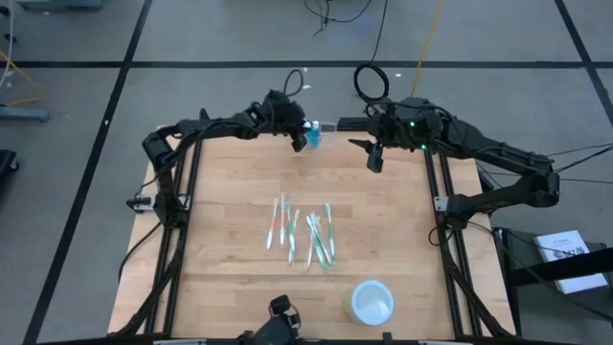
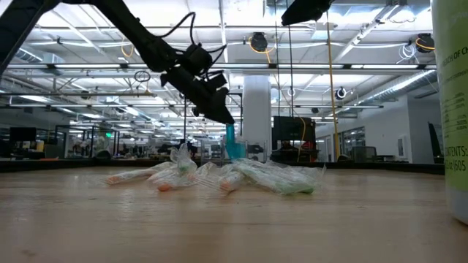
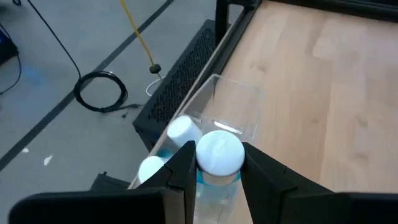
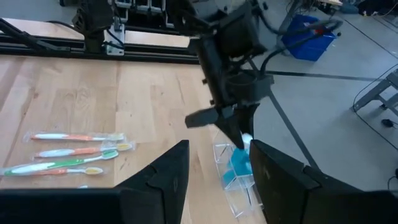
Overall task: Pick & Place toothbrushing station
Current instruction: Put the blue mouthwash into the transparent organizer, then put the orange toothbrush into the transparent organizer
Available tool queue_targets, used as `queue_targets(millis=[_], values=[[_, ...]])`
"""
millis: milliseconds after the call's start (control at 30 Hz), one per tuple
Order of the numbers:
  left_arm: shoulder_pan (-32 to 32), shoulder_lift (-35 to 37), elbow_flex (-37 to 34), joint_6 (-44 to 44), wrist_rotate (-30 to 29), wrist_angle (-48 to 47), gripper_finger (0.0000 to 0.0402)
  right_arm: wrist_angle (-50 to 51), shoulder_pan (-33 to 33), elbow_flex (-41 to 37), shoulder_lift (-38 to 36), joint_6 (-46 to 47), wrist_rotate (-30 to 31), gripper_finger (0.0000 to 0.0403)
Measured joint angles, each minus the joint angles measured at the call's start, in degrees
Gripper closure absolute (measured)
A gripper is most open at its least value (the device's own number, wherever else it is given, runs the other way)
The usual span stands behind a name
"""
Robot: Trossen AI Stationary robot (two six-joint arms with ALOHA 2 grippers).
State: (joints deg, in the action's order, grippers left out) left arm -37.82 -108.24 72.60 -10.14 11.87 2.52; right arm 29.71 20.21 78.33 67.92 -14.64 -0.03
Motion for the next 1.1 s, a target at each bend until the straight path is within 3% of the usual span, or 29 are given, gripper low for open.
queue_targets(millis=[600,933,1100], values=[[0.53,-4.25,0.04,0.30,1.07,-2.28,0.0293,-2.05,0.07,-2.43,0.02,-0.14,0.00,0.0243],[2.15,1.50,0.03,-2.12,-4.30,-6.01,0.0148,-2.03,0.07,-2.45,0.02,0.17,0.07,0.0243],[3.15,7.22,0.02,-1.25,-4.71,-10.29,0.0103,-1.99,0.08,-2.47,0.02,0.35,0.12,0.0243]])
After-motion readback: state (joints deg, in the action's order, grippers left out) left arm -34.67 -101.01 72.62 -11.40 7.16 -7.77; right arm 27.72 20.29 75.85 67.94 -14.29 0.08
